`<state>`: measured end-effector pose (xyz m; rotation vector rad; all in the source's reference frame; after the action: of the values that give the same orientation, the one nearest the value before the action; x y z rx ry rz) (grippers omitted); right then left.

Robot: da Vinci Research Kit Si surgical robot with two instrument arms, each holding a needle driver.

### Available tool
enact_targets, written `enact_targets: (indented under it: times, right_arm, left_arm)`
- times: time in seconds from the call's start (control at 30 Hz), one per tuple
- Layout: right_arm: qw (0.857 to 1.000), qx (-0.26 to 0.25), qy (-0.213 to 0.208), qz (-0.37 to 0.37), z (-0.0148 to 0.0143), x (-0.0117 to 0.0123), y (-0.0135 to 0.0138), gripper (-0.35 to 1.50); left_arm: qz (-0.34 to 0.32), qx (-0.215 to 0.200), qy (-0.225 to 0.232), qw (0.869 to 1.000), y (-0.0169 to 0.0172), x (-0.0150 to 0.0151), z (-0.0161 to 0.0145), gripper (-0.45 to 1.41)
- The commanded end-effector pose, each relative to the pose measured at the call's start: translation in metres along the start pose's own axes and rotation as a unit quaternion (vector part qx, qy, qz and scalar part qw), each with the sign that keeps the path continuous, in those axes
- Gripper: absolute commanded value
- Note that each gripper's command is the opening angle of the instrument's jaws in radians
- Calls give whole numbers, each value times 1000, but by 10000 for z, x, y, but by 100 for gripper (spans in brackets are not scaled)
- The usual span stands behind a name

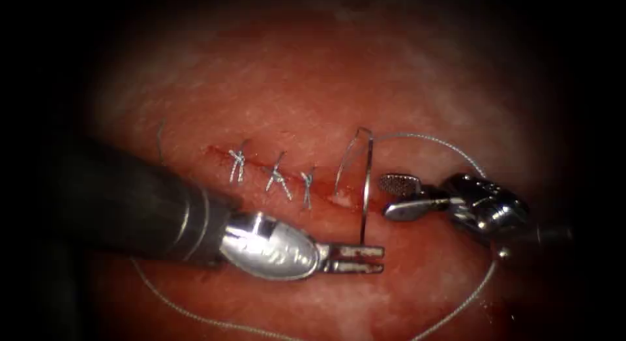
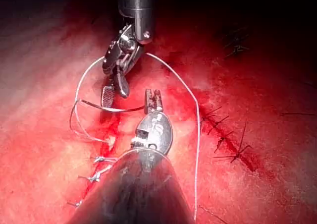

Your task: Wound Closure

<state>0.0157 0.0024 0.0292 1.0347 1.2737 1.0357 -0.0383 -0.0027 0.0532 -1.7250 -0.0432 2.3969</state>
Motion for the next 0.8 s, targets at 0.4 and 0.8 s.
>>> enact_targets:
  times: [0.4,0.8]
  right_arm:
    - [998,-12,17,54,22,-11,3,94]
    - [994,-70,63,57,22,1,14,93]
  left_arm:
    - [59,18,-37,997,16,-13,10,-45]
    - [65,21,-53,996,20,-16,14,-45]
